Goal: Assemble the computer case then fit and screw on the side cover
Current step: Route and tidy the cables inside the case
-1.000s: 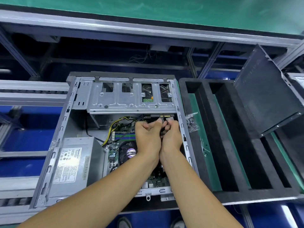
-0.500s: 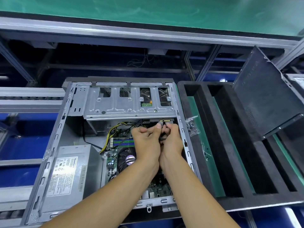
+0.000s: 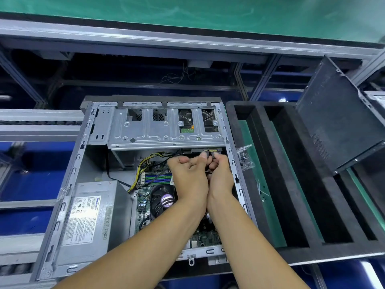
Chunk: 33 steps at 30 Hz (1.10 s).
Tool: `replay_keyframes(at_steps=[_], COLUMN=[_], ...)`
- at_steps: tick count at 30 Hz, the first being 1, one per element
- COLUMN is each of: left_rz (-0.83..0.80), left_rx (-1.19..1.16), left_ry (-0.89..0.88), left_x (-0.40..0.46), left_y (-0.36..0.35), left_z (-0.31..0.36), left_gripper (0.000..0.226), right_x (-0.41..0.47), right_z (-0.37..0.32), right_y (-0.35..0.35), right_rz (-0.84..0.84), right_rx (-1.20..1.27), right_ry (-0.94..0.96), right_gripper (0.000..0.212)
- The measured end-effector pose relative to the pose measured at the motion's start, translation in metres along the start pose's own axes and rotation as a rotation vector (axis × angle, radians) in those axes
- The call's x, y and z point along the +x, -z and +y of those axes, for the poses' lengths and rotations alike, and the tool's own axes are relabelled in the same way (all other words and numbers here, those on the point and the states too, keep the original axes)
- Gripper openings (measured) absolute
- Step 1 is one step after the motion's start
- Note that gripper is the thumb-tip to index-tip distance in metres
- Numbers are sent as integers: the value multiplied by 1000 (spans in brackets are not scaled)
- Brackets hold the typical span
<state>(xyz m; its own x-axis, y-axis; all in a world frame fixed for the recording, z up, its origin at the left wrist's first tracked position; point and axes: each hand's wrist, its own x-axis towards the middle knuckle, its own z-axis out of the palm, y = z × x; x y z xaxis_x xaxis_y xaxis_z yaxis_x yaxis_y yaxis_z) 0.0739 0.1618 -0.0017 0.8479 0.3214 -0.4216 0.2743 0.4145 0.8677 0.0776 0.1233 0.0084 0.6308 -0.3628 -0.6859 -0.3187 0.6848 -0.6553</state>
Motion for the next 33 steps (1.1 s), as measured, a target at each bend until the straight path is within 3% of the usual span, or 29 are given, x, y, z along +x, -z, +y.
replay_keyframes(at_steps=[6,10,14,21,26,33], left_rz=[-39,-46,-67,-169,-159,-99], left_rx=[219,368,408,388,285,25], left_ry=[-90,-129,-112,4,61,220], left_x=[3,3,4,3,-5,-13], left_y=[1,4,8,10,7,0], left_z=[2,2,6,19,17,9], left_gripper=[33,28,27,28,20,13], right_x=[-1,-3,0,1,-1,2], right_z=[1,1,3,5,3,2], right_y=[0,2,2,1,1,5], right_rz=[13,13,20,12,-1,-39], right_rx=[-9,26,32,-30,8,-77], right_ry=[7,-25,-28,1,-22,47], right_gripper=[42,32,43,57,32,27])
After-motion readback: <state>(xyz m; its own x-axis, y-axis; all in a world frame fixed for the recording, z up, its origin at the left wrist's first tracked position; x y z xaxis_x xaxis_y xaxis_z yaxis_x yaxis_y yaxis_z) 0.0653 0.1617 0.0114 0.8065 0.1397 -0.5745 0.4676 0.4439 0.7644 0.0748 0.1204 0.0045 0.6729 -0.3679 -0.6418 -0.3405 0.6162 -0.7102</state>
